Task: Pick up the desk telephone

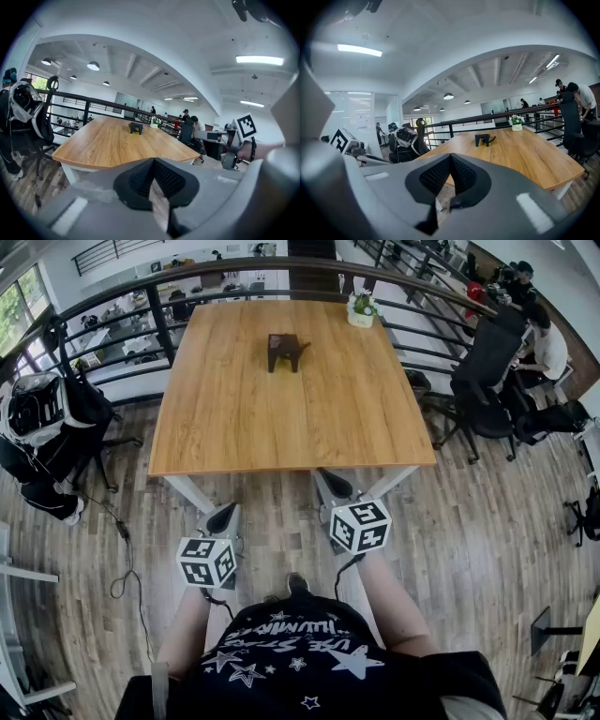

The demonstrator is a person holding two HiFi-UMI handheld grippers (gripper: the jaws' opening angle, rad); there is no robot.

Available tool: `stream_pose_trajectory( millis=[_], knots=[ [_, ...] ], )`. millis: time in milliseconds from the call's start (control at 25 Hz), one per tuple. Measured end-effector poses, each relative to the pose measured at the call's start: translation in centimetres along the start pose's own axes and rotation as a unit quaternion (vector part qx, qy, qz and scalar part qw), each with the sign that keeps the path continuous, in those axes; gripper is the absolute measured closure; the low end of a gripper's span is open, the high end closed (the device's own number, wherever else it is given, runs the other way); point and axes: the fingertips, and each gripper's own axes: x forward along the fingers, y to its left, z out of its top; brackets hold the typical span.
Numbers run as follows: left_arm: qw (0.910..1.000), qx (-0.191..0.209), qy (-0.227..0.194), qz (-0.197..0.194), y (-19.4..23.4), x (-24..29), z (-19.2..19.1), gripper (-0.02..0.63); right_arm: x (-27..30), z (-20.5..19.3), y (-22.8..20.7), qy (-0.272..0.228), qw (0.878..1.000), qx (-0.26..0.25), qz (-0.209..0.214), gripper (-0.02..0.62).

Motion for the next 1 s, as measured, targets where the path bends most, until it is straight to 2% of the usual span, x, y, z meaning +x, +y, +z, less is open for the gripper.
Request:
stream_pose_trajectory(
  millis=[640, 840, 1000],
  knots=[
    [1.0000, 0.001, 0.008, -0.003, 0.1, -2.2, -1.9, 0.604, -1.2, -1.3, 1.4, 0.002, 1.000, 0.006, -0.006, 0.594],
    [0.9999, 0.003, 0.009, -0.005, 1.0, -3.2, -2.5, 0.604, -1.8, -1.6, 1.9, -0.026, 0.999, 0.027, -0.024, 0.594],
    [0.9999, 0.001, 0.012, -0.006, 1.7, -3.7, -2.6, 0.604, -2.0, -2.1, 1.6, -0.020, 0.998, 0.036, -0.039, 0.594]
  ],
)
